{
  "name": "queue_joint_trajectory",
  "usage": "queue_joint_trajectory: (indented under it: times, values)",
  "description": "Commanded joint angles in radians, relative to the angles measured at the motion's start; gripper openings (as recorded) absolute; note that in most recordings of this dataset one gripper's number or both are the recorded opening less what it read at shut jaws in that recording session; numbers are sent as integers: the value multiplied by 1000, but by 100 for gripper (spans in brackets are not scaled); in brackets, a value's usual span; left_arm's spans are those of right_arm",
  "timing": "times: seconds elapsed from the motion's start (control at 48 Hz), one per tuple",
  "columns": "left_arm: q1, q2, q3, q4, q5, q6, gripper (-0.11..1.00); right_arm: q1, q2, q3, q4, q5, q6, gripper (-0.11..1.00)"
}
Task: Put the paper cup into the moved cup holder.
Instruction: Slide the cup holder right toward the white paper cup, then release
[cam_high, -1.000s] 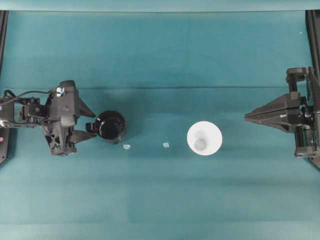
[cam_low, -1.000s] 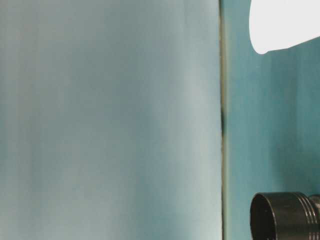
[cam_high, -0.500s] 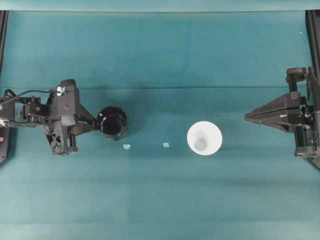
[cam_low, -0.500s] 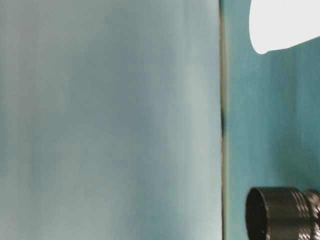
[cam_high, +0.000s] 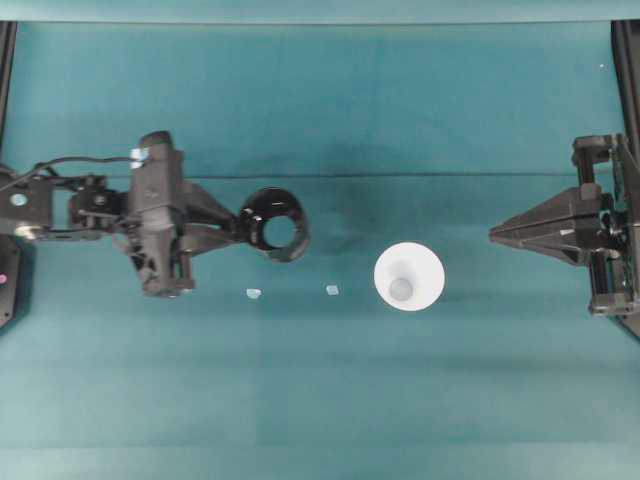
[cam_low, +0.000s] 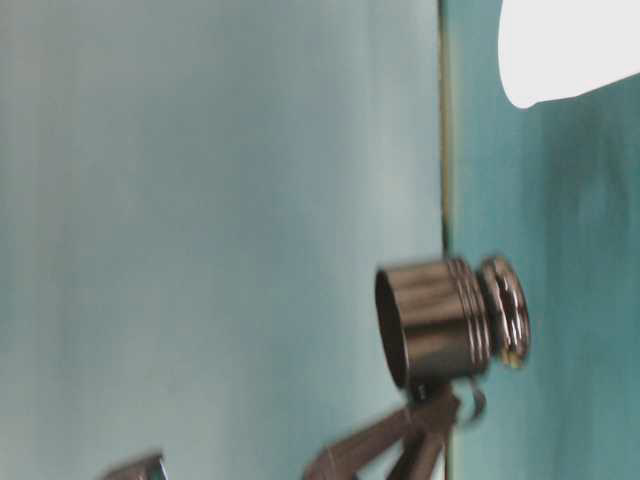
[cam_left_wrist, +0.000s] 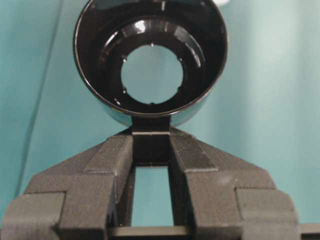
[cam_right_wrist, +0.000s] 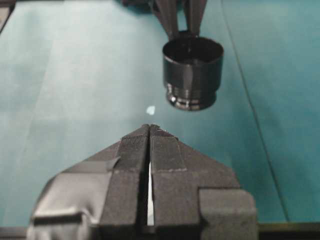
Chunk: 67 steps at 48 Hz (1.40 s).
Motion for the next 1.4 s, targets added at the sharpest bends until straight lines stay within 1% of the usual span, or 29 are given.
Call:
queue_joint_trajectory:
  times: [0.0, 0.104, 0.25, 0.458, 0.646, 0.959, 1.375]
  values:
    - [-23, 32, -63, 3, 11, 5, 18, 0, 5, -23, 2, -3, 9, 2]
    - [-57, 94, -118, 3, 51, 20, 18, -2, 5, -23, 2, -3, 9, 2]
    - [-92, 167, -169, 3, 72, 32, 18, 0, 5, -23, 2, -3, 9, 2]
    - [-101, 225, -213, 3, 72, 34, 18, 0, 5, -23, 2, -3, 8, 2]
    - [-87, 255, -221, 3, 72, 35, 18, 0, 5, -21, 2, -5, 8, 2]
    - [-87, 291, -215, 3, 71, 34, 18, 0, 5, -21, 2, -3, 8, 2]
    - [-74, 307, -218, 3, 63, 31, 18, 0, 5, -23, 2, -3, 9, 2]
